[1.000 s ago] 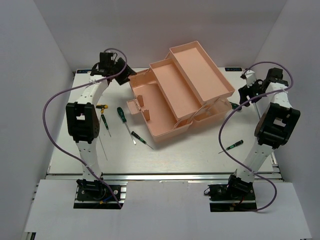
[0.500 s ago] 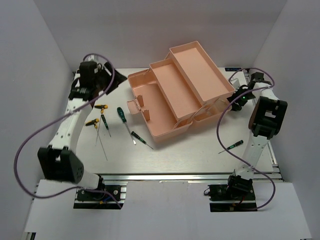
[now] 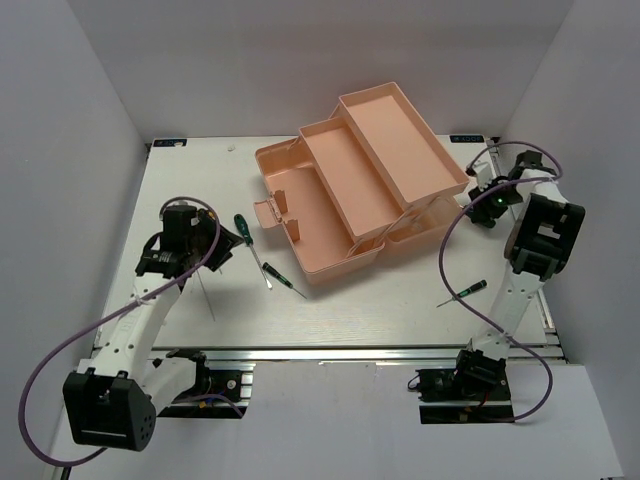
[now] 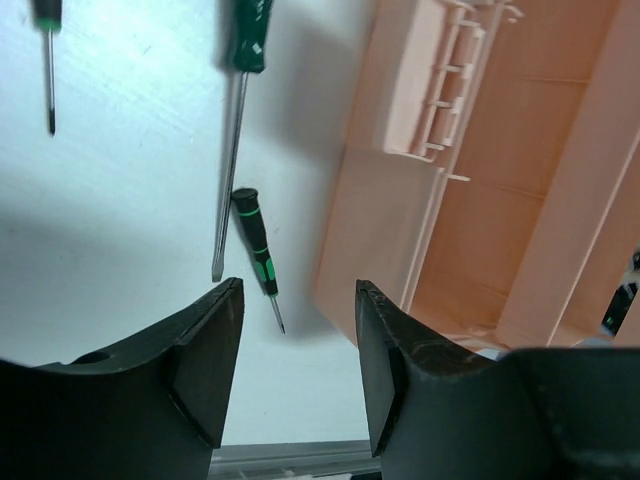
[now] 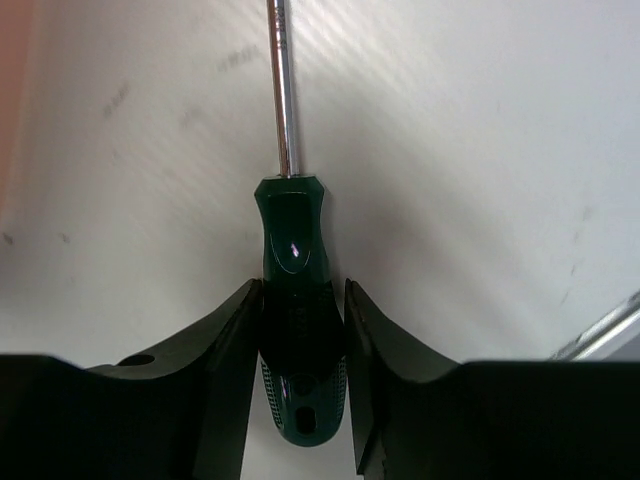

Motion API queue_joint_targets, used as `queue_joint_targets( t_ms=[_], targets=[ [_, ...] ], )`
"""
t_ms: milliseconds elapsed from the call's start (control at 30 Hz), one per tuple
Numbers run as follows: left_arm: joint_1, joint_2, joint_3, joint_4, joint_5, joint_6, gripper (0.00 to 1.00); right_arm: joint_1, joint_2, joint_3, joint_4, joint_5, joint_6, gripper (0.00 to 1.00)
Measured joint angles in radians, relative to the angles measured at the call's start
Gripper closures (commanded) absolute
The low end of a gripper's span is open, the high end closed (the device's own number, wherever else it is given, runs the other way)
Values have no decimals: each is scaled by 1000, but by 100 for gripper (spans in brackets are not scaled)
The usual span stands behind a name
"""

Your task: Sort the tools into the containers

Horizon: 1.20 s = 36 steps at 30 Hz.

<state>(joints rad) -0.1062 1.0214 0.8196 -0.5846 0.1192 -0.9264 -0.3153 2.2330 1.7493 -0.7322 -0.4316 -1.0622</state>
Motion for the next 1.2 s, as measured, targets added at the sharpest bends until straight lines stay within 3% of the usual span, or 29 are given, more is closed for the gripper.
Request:
queue_joint_targets(
  t_ms=[33, 267, 467, 600, 933, 1200],
  targets=[
    [0, -6, -18, 0, 0, -19, 42, -17, -2, 0, -14, -8, 0, 100],
    [0, 82, -41, -16, -8, -82, 41, -133, -63, -58, -150, -86, 24, 100],
    [0, 242, -15, -21, -42, -51, 41, -126, -176, -114, -196, -204, 107, 100],
    [0, 376, 83, -24, -87, 0, 41, -122, -248, -127, -200, -287, 190, 100],
    [0, 494, 214, -21, -183, 123, 39, -162, -470, -161, 43, -270, 527, 100],
    [0, 571, 267, -17, -212, 223, 36, -79, -491, 128, 107, -312, 703, 100]
  ],
)
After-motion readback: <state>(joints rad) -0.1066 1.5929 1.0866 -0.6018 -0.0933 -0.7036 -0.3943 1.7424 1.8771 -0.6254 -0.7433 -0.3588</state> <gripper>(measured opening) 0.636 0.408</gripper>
